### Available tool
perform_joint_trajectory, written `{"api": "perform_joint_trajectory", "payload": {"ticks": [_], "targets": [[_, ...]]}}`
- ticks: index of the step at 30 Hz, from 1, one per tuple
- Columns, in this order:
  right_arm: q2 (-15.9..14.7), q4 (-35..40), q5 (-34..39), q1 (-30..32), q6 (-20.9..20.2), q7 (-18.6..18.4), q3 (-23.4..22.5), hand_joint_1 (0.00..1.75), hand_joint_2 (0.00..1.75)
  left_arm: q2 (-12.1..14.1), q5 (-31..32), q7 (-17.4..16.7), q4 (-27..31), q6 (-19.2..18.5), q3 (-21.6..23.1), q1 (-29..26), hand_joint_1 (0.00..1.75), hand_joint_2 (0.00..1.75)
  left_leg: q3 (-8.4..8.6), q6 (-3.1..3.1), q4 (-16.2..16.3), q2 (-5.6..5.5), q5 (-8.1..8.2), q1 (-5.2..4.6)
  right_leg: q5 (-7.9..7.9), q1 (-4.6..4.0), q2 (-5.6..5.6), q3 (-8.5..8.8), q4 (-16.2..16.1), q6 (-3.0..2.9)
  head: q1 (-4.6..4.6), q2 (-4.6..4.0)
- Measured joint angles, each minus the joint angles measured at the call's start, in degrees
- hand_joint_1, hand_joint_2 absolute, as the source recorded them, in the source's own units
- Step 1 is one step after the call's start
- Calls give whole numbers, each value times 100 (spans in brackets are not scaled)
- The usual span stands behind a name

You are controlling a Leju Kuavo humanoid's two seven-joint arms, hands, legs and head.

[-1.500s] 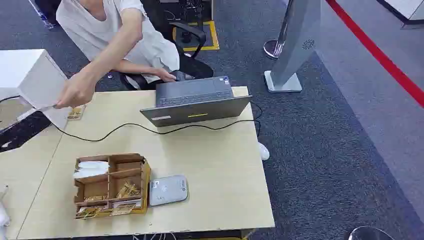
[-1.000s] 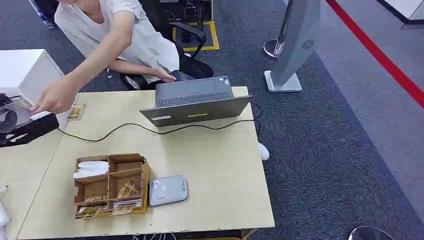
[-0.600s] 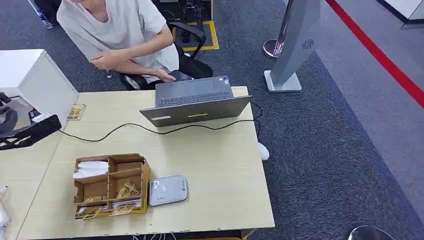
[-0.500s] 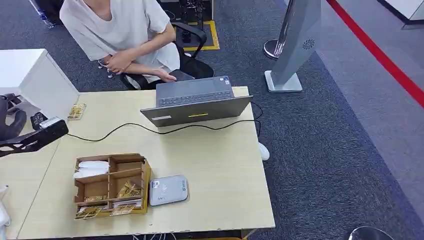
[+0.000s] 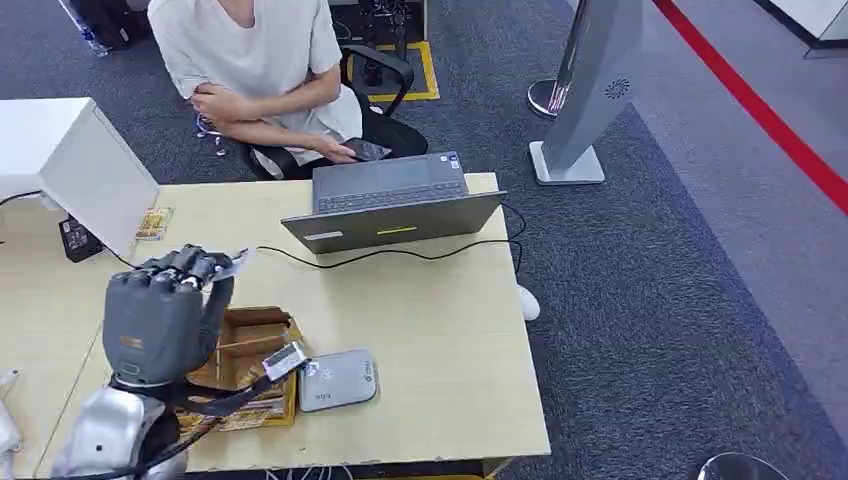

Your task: Pass the card to the sensor for recognition and then transmit it.

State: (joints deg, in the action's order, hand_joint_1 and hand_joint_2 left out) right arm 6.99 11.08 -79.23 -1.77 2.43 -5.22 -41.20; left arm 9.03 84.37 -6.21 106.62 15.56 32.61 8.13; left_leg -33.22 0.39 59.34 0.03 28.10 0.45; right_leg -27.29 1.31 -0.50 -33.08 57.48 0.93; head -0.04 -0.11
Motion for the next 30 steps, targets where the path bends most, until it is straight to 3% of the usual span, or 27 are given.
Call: {"api": "perform_joint_trajectory", "payload": {"ticks": [18, 19, 24, 30], "targets": [[20, 0, -114, -3, 0, -81, 24, 0, 0, -531, -55, 162, -231, 103, 289, -202, 175, 175, -1, -6, -1, -1, -5, 7, 1, -6, 0, 0, 3, -2, -7, -2], [26, 0, -120, -3, 0, -94, 24, 0, 0, -564, -101, 162, -298, -33, 302, -206, 175, 175, -1, -6, -1, -1, -5, 7, 1, -6, 1, 0, 3, -2, -7, 0], [33, 0, -175, -13, -4, -131, 26, 0, 0, -630, -532, -77, -945, -1404, 317, -262, 175, 175, 1, -6, -1, 1, -5, 9, 2, -7, -1, -2, 3, -3, -9, 0], [33, 0, -278, -20, -24, -140, 74, 0, 0, -662, -748, -79, -1832, -1392, 322, -303, 175, 175, -1, -7, -2, 0, -7, 10, 1, -8, 0, -2, 4, -3, -11, 0]]}}
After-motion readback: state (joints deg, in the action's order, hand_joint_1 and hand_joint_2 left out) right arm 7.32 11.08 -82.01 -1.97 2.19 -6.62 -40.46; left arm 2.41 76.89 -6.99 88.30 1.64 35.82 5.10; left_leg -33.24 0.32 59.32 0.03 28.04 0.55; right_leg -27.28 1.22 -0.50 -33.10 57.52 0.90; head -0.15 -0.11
